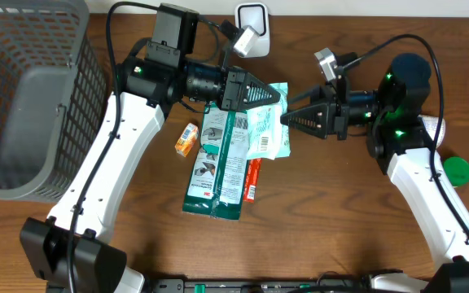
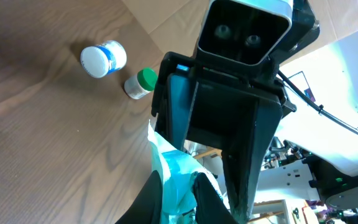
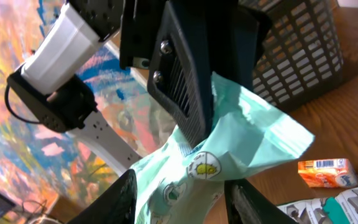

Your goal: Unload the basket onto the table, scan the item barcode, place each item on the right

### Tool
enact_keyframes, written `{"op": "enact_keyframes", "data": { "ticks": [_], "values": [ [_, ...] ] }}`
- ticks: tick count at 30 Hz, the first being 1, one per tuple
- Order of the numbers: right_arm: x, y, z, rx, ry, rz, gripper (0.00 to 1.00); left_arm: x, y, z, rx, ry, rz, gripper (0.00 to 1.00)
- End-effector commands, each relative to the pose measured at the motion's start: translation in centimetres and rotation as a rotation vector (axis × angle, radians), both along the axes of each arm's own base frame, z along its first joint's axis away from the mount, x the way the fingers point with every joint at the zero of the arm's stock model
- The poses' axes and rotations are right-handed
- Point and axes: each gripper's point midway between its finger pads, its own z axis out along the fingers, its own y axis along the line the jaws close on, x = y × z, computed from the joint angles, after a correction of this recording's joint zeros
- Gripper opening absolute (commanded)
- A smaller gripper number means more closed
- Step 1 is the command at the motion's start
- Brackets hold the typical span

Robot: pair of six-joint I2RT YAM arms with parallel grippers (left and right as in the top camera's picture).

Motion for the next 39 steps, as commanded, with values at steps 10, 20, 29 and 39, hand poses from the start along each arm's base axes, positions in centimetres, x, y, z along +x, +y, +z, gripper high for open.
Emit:
{"op": "enact_keyframes", "data": {
  "ticks": [10,20,29,39],
  "values": [
    [-0.3,1.2,0.5,-0.008,0.068,-0.005,0.33,-0.3,0.0,0.3,-0.018,-0.012,-0.022,0.07],
    [-0.8,1.9,0.5,-0.009,0.071,0.014,0.32,-0.3,0.0,0.3,-0.018,-0.012,-0.021,0.07],
    [-1.3,2.4,0.4,-0.011,0.078,0.039,0.41,-0.3,0.0,0.3,-0.018,-0.016,-0.022,0.07],
    [-0.6,0.8,-0.4,-0.011,0.040,0.009,0.50,-0.4,0.0,0.3,-0.018,-0.014,-0.022,0.07]
  ]
}}
